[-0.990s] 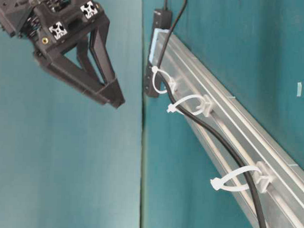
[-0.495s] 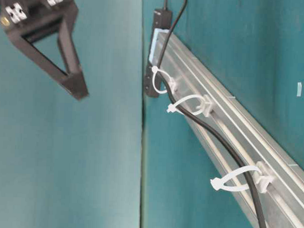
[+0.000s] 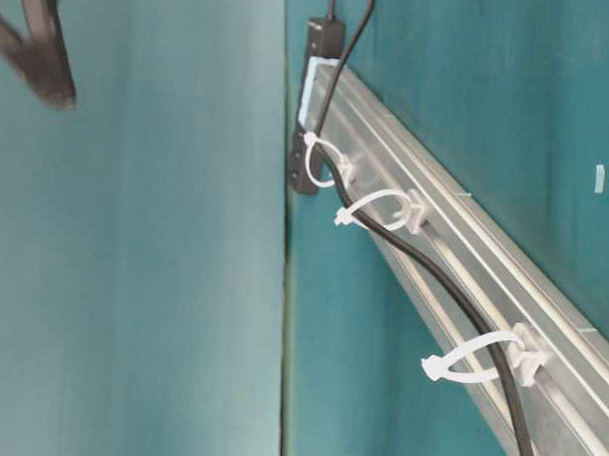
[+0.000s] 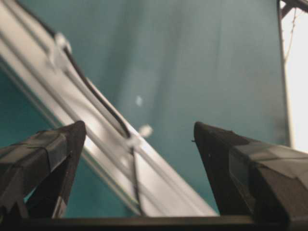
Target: Pass the USB cable through three rings with both arms.
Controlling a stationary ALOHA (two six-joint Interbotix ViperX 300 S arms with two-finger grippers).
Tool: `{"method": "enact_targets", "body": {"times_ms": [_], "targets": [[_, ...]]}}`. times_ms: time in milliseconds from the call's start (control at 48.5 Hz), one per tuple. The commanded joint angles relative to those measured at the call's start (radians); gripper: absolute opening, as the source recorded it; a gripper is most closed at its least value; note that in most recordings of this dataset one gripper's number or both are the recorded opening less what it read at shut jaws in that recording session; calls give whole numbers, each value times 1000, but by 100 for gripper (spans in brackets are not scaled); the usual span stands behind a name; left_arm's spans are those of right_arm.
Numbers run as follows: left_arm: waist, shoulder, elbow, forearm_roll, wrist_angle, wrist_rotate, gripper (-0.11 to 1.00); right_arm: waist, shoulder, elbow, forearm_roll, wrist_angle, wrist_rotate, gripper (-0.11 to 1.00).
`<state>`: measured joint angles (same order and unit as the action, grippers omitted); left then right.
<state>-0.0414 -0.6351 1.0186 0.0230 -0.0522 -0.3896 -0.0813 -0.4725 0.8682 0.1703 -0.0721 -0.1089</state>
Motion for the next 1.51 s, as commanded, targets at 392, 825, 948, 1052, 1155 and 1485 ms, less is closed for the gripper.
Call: {"method": "enact_targets", "body": {"times_ms": [392,825,948,1052,1155,1485], "targets": [[38,-314,-14,6,0,236,97,5,-252,129,2,-9,87,86],[38,-396,-17,6,61,233,97,6,-391,158,2,21,97,86],[38,-393,-15,5,57,233,97,6,-399,158,2,21,97,86],[38,-394,-15,5,60,236,97,6,-399,160,2,25,97,86],[38,-396,-17,6,60,236,97,6,-399,161,2,34,97,86],[38,-396,-17,5,61,236,97,6,-399,163,2,37,95,86]]}}
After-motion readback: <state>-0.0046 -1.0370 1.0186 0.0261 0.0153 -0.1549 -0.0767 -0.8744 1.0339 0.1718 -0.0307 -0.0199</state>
